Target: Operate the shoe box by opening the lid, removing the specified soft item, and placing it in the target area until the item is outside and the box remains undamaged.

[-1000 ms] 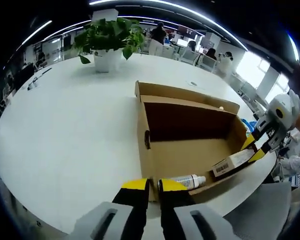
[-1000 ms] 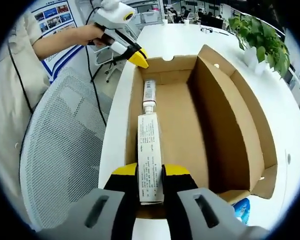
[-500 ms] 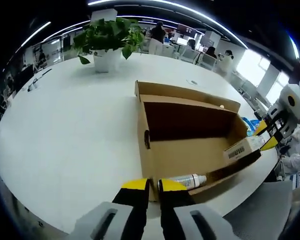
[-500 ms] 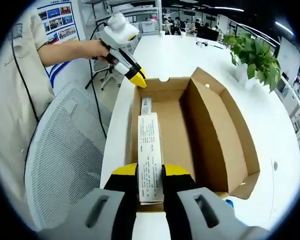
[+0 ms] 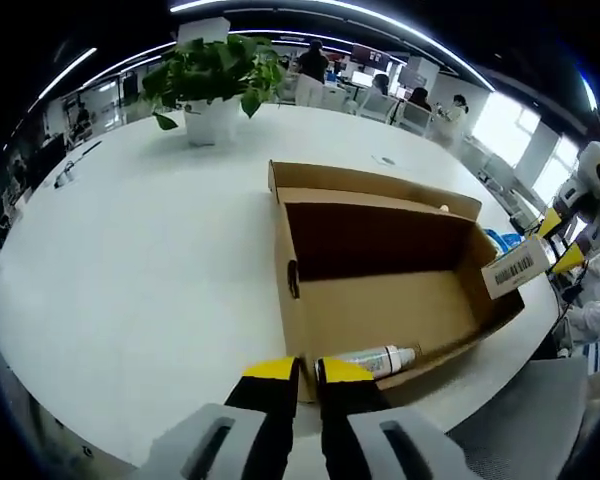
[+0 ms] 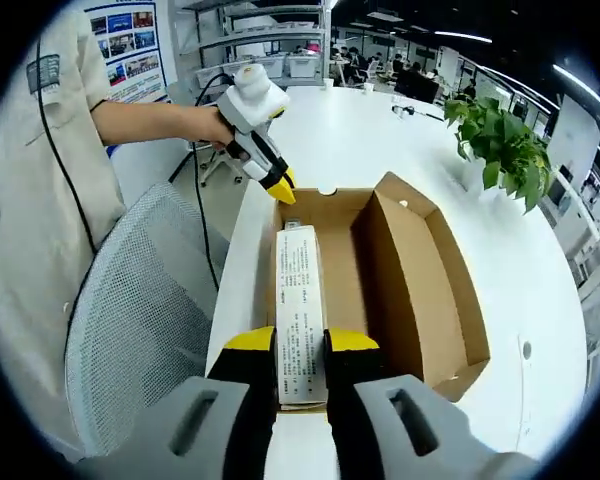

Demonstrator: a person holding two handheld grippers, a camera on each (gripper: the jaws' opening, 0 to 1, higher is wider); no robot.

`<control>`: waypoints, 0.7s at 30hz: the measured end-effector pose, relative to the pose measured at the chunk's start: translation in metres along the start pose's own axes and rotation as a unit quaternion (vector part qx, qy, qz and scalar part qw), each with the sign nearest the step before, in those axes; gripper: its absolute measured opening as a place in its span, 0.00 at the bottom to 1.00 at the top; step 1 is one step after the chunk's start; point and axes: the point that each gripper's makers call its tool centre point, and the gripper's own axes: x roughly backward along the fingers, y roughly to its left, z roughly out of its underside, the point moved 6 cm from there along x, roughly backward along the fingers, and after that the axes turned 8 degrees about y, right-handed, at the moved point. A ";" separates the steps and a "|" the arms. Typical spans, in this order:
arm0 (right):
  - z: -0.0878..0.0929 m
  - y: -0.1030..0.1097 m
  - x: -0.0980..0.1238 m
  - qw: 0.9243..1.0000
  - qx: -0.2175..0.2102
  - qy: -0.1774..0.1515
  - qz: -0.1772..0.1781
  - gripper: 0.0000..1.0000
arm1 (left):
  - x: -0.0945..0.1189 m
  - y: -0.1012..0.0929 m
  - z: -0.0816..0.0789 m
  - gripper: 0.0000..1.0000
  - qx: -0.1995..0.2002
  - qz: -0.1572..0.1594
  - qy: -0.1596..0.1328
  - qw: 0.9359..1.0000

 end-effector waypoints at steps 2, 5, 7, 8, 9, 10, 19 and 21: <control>0.000 -0.001 0.006 1.000 0.001 -0.002 0.002 0.15 | 0.000 0.000 0.000 0.07 -0.001 0.000 0.000 1.000; -0.001 -0.003 0.015 1.000 0.002 -0.006 0.007 0.15 | 0.000 0.000 0.000 0.07 -0.002 -0.001 0.001 1.000; -0.001 -0.006 0.021 1.000 0.002 -0.008 0.011 0.15 | 0.000 0.000 0.000 0.07 -0.002 -0.001 0.002 1.000; 0.000 -0.006 0.023 1.000 0.001 -0.009 0.012 0.15 | 0.000 0.000 0.000 0.07 -0.002 -0.002 0.002 1.000; 0.001 -0.008 0.028 1.000 0.001 -0.011 0.015 0.15 | 0.000 0.000 0.000 0.07 -0.003 -0.002 0.003 1.000; 0.001 -0.010 0.031 1.000 -0.001 -0.010 0.017 0.15 | 0.000 0.000 -0.001 0.07 -0.004 -0.002 0.004 1.000; 0.016 -0.019 0.058 0.999 -0.012 -0.007 0.032 0.15 | -0.001 0.000 -0.002 0.07 -0.010 -0.001 0.012 1.000; 0.019 -0.020 0.064 0.999 -0.014 -0.006 0.035 0.15 | -0.001 0.000 -0.002 0.07 -0.011 -0.001 0.013 1.000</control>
